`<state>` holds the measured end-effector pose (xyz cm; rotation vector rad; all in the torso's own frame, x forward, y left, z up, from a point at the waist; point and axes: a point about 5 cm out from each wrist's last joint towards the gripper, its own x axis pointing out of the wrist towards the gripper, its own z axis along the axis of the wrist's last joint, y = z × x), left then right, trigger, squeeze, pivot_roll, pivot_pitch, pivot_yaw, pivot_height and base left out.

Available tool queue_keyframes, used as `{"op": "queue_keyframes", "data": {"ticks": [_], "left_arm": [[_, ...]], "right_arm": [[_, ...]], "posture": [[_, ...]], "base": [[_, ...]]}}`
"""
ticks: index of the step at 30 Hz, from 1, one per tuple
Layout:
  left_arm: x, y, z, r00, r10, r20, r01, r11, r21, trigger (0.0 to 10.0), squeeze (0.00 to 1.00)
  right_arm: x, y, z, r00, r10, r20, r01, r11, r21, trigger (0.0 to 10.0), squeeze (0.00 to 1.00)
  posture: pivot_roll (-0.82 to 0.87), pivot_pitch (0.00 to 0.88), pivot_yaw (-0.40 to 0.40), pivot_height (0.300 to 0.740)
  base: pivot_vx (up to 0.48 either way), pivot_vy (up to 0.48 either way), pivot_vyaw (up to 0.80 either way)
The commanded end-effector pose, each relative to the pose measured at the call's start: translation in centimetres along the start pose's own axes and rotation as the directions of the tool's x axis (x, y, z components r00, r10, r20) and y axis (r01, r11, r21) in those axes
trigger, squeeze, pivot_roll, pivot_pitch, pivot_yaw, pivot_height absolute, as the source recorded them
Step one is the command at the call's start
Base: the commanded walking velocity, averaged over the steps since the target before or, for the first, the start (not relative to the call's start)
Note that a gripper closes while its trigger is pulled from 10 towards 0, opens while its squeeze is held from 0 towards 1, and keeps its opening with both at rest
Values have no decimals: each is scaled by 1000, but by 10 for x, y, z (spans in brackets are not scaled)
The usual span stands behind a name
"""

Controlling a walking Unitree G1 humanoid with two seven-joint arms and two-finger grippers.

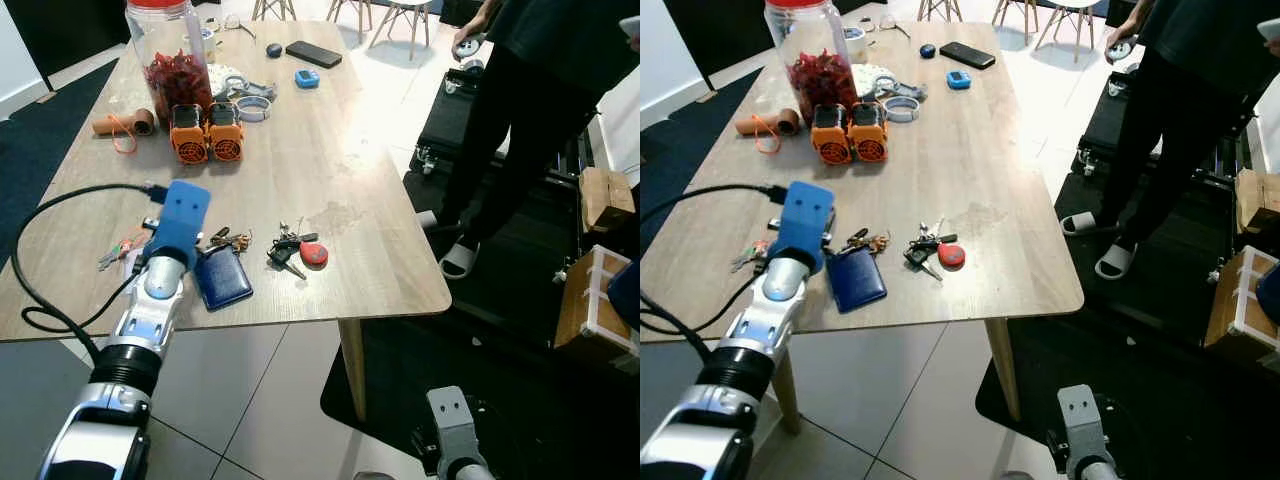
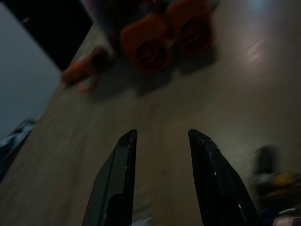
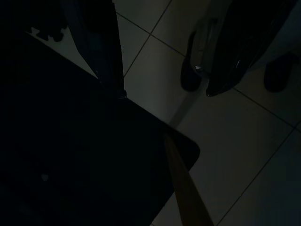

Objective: Hang keys on a hook

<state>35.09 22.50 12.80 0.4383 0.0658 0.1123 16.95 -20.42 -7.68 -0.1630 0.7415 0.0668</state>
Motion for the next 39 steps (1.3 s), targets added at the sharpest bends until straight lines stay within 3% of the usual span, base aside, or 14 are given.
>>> {"op": "queue_keyframes", "data": {"ticks": [1,8,16,22,39], "left_arm": [[2,13,-3,999,47,-7,-47,999,3,10000,0],[3,42,-21,990,126,-69,-125,992,21,10000,0],[1,38,-32,992,76,-104,-74,997,21,10000,0],[0,30,-40,989,8,-144,-12,1000,-27,10000,0],[0,43,-48,978,64,-197,-63,998,9,10000,0]], "right_arm": [[-1,1,-3,1000,-3,-5,3,1000,8,10000,0],[0,1,-1,1000,0,-4,0,1000,2,10000,0],[0,1,-1,1000,5,-8,-6,1000,-4,10000,0],[0,0,-1,1000,3,-10,-3,1000,-2,10000,0],[0,-1,-2,1000,0,-14,1,1000,1,10000,0]], "posture": [[13,75,-19,740],[15,75,-25,740],[20,76,-32,740],[16,76,-29,740],[15,75,-27,740]], "base": [[0,0,0],[0,0,0],[0,0,0],[0,0,0],[0,0,0]]}}
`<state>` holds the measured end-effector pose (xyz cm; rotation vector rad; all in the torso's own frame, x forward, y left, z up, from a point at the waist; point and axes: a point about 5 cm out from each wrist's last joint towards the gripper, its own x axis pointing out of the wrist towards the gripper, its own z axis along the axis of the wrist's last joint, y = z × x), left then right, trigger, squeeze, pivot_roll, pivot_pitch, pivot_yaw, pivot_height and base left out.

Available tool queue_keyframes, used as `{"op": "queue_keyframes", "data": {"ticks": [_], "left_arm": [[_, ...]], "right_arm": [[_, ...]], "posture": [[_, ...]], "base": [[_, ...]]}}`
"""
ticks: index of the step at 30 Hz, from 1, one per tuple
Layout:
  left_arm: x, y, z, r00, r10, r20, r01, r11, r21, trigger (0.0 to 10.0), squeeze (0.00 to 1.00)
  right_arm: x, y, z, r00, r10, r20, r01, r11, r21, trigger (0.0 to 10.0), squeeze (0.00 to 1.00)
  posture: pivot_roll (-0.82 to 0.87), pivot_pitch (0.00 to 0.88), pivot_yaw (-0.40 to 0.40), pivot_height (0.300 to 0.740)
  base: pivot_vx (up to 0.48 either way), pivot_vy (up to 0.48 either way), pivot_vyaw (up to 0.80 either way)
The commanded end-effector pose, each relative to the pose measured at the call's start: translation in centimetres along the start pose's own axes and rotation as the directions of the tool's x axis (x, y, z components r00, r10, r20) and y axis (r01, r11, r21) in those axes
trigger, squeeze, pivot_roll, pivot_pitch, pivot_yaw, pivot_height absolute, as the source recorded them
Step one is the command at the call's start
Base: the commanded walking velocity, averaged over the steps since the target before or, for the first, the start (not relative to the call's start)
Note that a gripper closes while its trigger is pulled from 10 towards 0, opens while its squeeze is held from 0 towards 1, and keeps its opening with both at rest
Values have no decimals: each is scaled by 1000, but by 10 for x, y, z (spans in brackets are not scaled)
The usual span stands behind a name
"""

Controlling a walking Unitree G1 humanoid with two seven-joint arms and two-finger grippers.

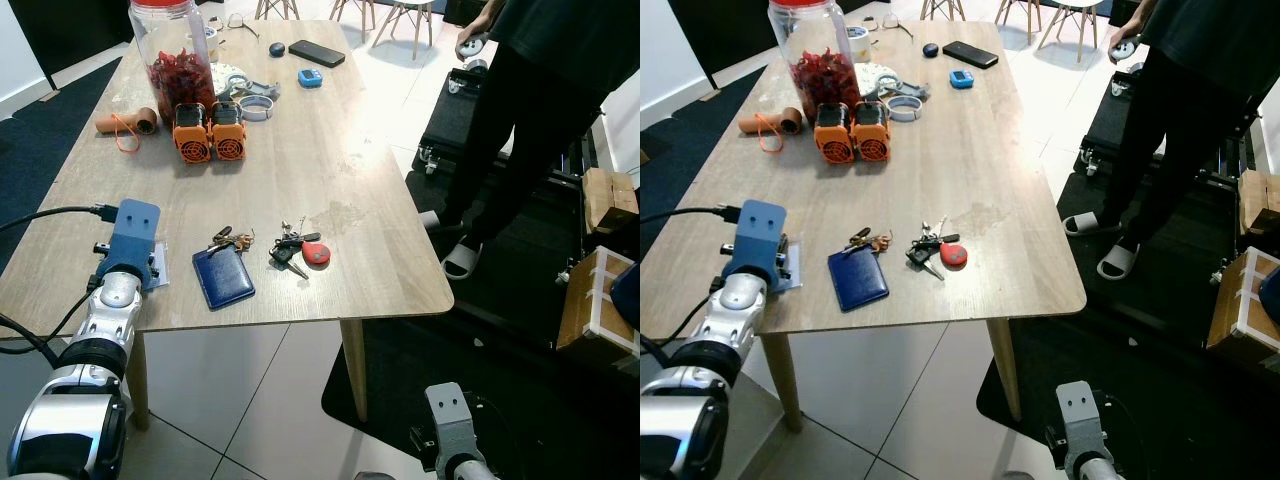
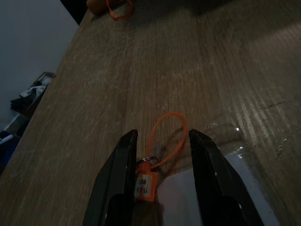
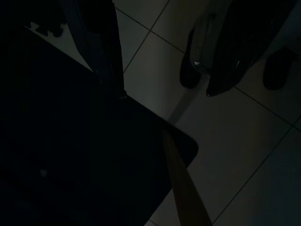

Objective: Hang keys on a hook

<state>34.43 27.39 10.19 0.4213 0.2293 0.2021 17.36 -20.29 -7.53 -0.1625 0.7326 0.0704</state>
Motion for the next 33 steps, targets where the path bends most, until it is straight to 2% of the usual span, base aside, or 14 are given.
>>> {"op": "queue_keyframes", "data": {"ticks": [1,2,3,5,7,8,9,11,12,20,21,22,23,33], "left_arm": [[0,10,-3,1000,14,-19,-14,1000,11,10000,0],[0,11,-3,1000,16,-18,-16,1000,9,10000,0],[0,13,-3,1000,19,-17,-19,1000,4,6941,0],[0,14,-3,1000,23,-16,-22,1000,2,6157,0],[0,18,-3,999,32,-11,-32,999,-2,0,0],[0,18,-3,999,32,-11,-32,999,-2,0,0],[0,19,-3,999,34,-10,-34,999,-2,3529,0],[0,20,-3,999,35,-10,-35,999,-2,3529,0],[0,20,-3,999,33,-10,-33,999,0,10000,0],[0,18,-2,1000,-15,0,15,1000,26,9216,0],[0,18,-2,1000,-18,3,18,999,30,2588,0],[0,18,-1,1000,-20,5,20,999,33,2588,0],[0,17,-1,1000,-24,9,23,999,35,0,0],[1,16,1,999,-43,17,42,999,32,0,0]], "right_arm": [[-2,-1,-6,1000,-3,-23,3,1000,2,10000,0],[-2,-1,-6,1000,-3,-23,3,1000,2,10000,0],[-2,-1,-6,1000,-3,-23,3,1000,2,10000,0],[-2,-2,-6,1000,-3,-24,3,1000,2,10000,0],[-2,-2,-6,1000,-3,-24,3,1000,1,10000,0],[-2,-2,-6,1000,-3,-24,3,1000,1,10000,0],[-2,-2,-6,1000,-3,-23,4,1000,2,10000,0],[-2,-2,-5,1000,-4,-23,4,1000,2,10000,0],[-2,-2,-5,1000,-4,-22,4,1000,2,10000,0],[-2,-2,-5,1000,-4,-22,4,1000,2,10000,0],[-2,-2,-5,1000,-4,-22,4,1000,1,10000,0],[-2,-2,-5,1000,-4,-23,4,1000,1,10000,0],[-2,-1,-5,1000,-3,-23,3,1000,1,10000,0],[-2,-1,-6,1000,-4,-23,4,1000,1,10000,0]], "posture": [[15,75,-27,740],[16,75,-27,740],[16,75,-27,740],[16,76,-28,740],[17,75,-29,740],[17,75,-29,740],[16,75,-28,740],[16,75,-28,740],[16,76,-28,740],[19,75,-27,740],[20,75,-27,740],[20,75,-27,740],[20,75,-27,740],[18,69,-24,740]], "base": [[0,0,0],[0,0,0],[0,0,0],[0,0,0],[0,0,0],[0,0,0],[0,0,0],[0,0,0],[0,0,0],[0,0,0],[0,0,0],[0,0,0],[0,0,0],[0,0,0]]}}
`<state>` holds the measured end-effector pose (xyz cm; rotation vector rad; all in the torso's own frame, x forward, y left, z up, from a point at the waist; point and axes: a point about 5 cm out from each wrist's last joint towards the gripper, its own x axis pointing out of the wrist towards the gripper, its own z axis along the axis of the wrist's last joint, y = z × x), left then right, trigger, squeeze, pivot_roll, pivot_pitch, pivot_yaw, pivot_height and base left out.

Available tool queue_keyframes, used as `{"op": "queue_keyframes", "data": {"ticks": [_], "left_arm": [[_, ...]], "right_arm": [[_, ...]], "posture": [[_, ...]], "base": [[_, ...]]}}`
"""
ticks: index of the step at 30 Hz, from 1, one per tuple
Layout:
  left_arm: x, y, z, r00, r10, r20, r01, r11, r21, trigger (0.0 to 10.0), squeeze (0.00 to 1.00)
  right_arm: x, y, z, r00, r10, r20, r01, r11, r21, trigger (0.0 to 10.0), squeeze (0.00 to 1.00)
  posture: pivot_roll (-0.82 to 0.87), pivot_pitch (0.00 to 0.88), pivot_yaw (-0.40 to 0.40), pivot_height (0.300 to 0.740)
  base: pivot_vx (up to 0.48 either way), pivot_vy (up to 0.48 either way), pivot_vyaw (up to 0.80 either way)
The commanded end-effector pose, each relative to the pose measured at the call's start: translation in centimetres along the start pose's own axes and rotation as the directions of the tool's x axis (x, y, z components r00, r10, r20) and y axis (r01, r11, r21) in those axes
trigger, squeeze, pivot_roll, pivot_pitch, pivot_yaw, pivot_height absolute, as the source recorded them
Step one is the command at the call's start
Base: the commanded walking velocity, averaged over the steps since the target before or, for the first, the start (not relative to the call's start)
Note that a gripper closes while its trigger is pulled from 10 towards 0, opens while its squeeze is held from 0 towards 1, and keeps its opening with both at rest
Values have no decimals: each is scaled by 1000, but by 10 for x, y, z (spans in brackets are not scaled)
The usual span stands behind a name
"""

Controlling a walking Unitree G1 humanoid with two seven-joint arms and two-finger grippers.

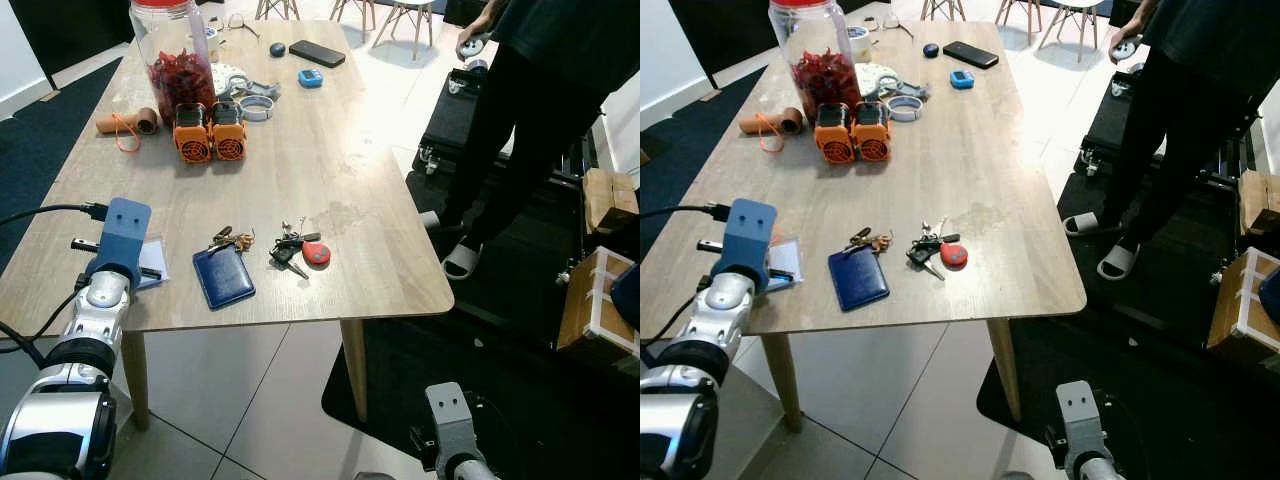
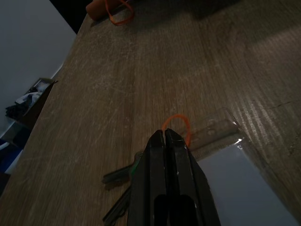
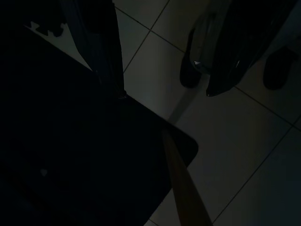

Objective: Hang keys on a hook

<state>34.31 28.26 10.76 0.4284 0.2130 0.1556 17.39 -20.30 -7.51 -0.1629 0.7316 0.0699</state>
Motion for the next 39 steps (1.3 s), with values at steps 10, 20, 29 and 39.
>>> {"op": "queue_keyframes", "data": {"ticks": [10,20,29,39], "left_arm": [[6,18,20,999,19,49,-13,992,-122,0,0],[6,8,28,982,-163,99,164,986,-2,10000,804],[-5,6,13,922,-371,114,368,929,45,10000,0],[-7,28,7,963,-250,101,251,968,-5,10000,0]], "right_arm": [[-2,-2,-5,1000,-6,-19,6,1000,-1,10000,0],[-1,1,-3,1000,1,-12,-1,1000,1,10000,0],[-3,1,-6,1000,-3,-14,3,1000,8,10000,0],[-3,2,-6,1000,3,-13,-3,1000,6,10000,0]], "posture": [[20,58,-24,740],[25,61,-20,740],[25,70,-18,740],[27,76,-24,740]], "base": [[0,0,0],[0,0,0],[0,0,0],[0,0,0]]}}
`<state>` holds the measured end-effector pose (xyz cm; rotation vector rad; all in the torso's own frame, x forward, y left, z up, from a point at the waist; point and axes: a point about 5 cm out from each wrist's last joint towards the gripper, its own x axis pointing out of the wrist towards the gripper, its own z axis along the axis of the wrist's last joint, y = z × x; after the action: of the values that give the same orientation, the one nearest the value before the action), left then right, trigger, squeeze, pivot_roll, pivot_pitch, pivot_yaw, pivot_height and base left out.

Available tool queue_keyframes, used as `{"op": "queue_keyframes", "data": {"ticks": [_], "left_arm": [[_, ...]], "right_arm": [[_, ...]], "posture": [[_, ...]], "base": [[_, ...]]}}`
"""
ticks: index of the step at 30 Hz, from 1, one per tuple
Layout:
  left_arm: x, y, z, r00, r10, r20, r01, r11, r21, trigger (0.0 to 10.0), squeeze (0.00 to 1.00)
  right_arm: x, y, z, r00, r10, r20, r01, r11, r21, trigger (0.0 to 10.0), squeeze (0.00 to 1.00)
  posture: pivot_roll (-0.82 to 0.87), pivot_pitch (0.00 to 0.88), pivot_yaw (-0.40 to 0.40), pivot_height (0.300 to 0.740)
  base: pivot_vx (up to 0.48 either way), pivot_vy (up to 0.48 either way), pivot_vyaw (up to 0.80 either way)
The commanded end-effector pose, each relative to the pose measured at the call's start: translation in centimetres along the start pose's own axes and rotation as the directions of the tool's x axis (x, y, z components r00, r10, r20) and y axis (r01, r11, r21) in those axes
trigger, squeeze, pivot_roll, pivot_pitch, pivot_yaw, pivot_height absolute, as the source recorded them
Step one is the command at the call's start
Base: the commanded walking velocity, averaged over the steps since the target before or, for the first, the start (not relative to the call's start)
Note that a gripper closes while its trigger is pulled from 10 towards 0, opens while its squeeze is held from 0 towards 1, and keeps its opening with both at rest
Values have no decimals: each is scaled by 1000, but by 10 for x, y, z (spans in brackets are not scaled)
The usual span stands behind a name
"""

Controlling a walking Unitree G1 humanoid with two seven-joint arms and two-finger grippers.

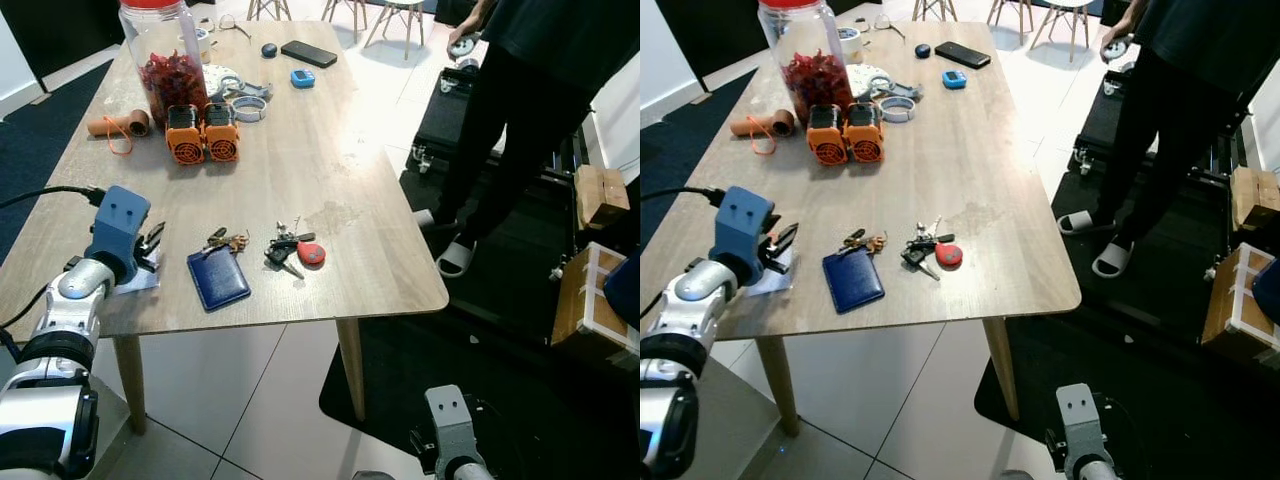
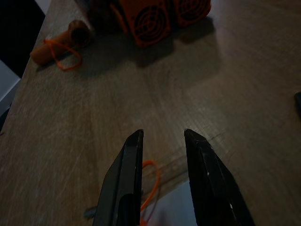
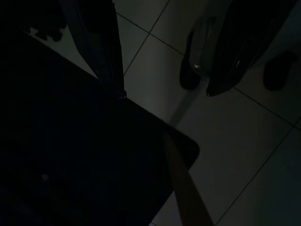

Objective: Hang keys on a hook

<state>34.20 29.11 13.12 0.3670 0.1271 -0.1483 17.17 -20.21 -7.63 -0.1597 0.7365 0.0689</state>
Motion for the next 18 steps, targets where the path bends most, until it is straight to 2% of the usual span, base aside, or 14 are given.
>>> {"op": "queue_keyframes", "data": {"ticks": [1,9,14,18], "left_arm": [[-8,9,-10,998,24,-50,-23,1000,18,10000,0],[-13,14,-18,995,27,-94,-25,1000,17,10000,0],[-17,16,-27,992,12,-129,-23,996,-84,10000,0],[-18,13,-30,991,5,-134,-21,993,-115,10000,0]], "right_arm": [[-1,1,-3,1000,2,-8,-2,1000,3,10000,0],[-1,0,-3,1000,1,-7,-1,1000,3,10000,0],[-2,-1,-4,1000,-2,-10,2,1000,4,10000,0],[-2,-1,-5,1000,-2,-11,2,1000,3,10000,0]], "posture": [[25,76,-23,740],[24,77,-23,740],[23,78,-22,740],[23,78,-22,740]], "base": [[0,0,0],[0,0,0],[0,0,0],[0,0,0]]}}
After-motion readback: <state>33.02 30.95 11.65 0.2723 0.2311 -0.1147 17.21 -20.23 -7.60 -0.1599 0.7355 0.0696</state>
